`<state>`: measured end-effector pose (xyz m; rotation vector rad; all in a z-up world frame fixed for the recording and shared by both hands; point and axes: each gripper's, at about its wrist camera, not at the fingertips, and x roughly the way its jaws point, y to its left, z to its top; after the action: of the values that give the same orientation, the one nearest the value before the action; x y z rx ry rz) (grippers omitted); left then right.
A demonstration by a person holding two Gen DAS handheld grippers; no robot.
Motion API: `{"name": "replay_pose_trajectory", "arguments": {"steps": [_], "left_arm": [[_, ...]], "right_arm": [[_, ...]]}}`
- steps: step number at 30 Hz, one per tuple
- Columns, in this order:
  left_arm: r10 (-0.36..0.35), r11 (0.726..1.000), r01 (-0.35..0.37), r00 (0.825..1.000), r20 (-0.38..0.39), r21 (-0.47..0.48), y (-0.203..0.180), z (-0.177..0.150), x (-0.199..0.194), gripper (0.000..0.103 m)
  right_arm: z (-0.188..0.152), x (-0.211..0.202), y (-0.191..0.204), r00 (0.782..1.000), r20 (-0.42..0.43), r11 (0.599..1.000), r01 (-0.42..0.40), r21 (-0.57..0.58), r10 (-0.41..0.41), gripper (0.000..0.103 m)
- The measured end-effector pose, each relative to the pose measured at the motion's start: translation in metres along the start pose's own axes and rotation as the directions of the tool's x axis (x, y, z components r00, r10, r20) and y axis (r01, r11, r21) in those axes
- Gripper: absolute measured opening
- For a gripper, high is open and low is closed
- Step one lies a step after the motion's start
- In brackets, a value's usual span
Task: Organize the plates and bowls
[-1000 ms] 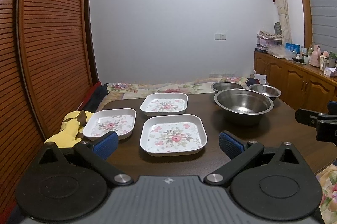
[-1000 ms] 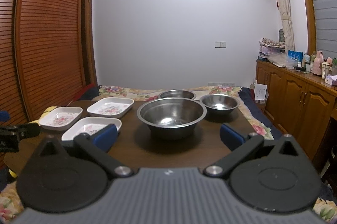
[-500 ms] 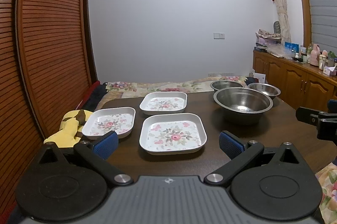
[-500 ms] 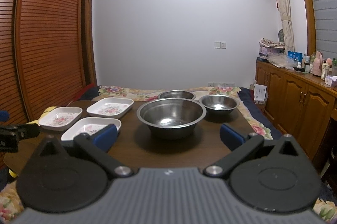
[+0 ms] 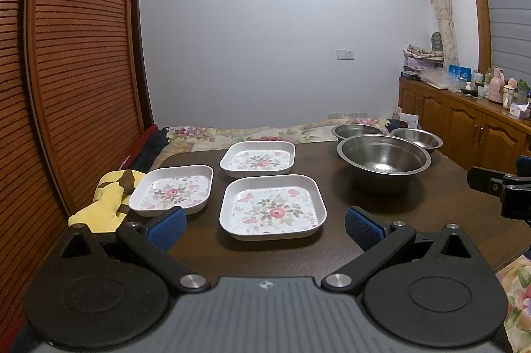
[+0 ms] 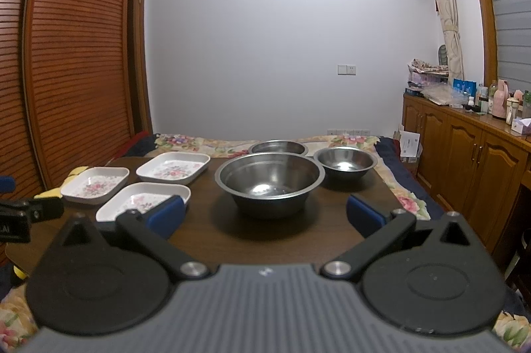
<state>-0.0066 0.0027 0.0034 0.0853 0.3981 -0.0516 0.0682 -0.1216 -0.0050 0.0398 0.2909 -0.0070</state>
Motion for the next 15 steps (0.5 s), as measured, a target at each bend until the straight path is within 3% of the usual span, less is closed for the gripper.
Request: {"name": "replay_pose_trajectory", "arguments": {"steps": [15], "left_arm": [[0.006, 1.0, -0.006, 1.0, -0.021, -0.008, 0.0043, -0.0039, 0.0079, 0.103]], "right_arm": [[-0.0001, 0.0021, 0.0009, 1.0, -0.004, 1.0, 0.001, -0.008, -0.001, 0.103]]}}
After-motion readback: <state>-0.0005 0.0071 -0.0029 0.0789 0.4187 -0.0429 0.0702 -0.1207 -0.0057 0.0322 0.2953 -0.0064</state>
